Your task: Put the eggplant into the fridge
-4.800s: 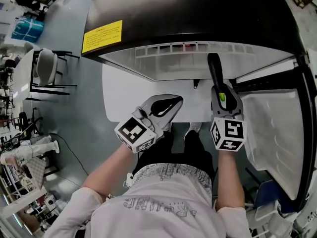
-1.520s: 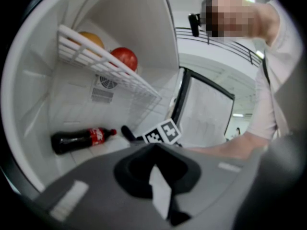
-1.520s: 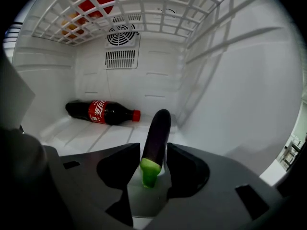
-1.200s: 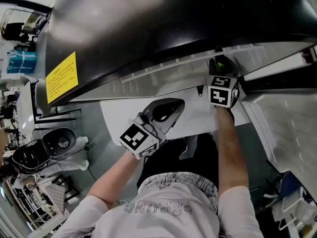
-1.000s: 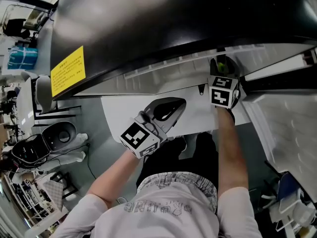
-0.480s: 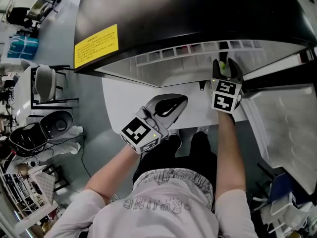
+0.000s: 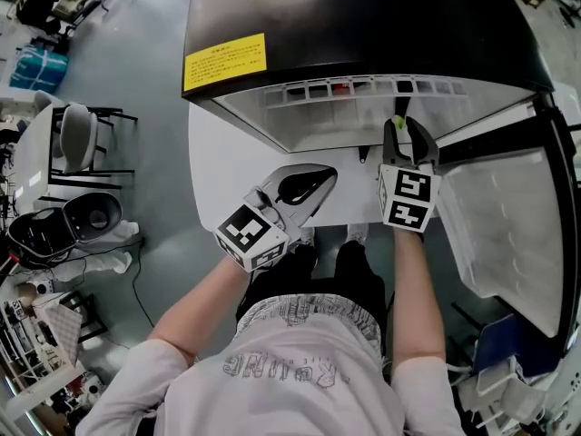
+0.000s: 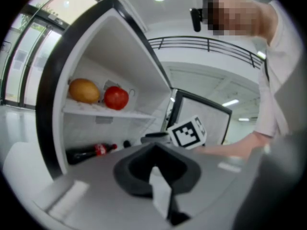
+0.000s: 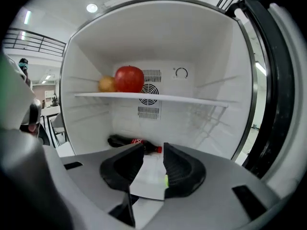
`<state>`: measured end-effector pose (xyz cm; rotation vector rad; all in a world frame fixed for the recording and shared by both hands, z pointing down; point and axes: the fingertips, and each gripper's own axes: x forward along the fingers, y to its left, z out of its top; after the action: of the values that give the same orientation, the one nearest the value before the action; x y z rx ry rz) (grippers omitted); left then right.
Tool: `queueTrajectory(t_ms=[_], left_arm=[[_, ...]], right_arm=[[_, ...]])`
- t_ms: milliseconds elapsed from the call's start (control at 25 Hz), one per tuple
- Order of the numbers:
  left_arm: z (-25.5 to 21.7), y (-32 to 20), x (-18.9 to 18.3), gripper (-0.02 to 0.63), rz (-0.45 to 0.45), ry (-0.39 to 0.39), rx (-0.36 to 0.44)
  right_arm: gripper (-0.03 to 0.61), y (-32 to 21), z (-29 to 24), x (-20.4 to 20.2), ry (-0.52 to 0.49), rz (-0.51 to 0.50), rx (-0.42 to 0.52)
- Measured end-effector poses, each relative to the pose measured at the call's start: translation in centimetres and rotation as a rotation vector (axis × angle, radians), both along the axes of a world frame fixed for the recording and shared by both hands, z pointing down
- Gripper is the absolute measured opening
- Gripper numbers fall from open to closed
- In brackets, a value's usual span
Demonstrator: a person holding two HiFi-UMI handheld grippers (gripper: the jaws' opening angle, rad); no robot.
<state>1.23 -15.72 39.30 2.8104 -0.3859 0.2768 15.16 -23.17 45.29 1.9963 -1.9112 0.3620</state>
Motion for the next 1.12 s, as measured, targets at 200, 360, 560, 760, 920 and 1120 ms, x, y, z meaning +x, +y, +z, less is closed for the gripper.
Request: queueTrajectory(t_ms=[200, 360, 560, 760, 920, 1120], left_arm=[[-1.1, 0.2, -0.5, 0.006, -0.026, 0.008, 0.007], [-1.4, 0.0, -0.7, 0.006, -0.052, 0.01, 0.009], [-2.2, -0.1, -0.9, 0.006, -0.069, 0.012, 0.021], [-2.8, -0.4, -1.5, 0.006, -0.091, 0.01, 0.027], [-3.0, -1.0, -1.8, 0.006, -0.111, 0.009, 0.031], [-3.3, -1.6, -2.3, 0.006, -0.132, 0.001, 0.036]], right_arm=[[0.089, 1.6, -2.9, -1.6, -0.001, -0.057, 0.04], [0.08, 2.6, -4.6, -2.7, -0.009, -0.102, 0.062], [0.069, 3.8, -6.2, -4.1, -0.039, -0.156, 0.071], [0.048, 5.6, -6.4, -5.9, -0.038, -0.236, 0.052], [0.036, 6.2, -6.5, -6.2, -0.024, -0.273, 0.044], [0.028, 6.3, -7.3, -6.1, -0.016, -0.304, 0.046]])
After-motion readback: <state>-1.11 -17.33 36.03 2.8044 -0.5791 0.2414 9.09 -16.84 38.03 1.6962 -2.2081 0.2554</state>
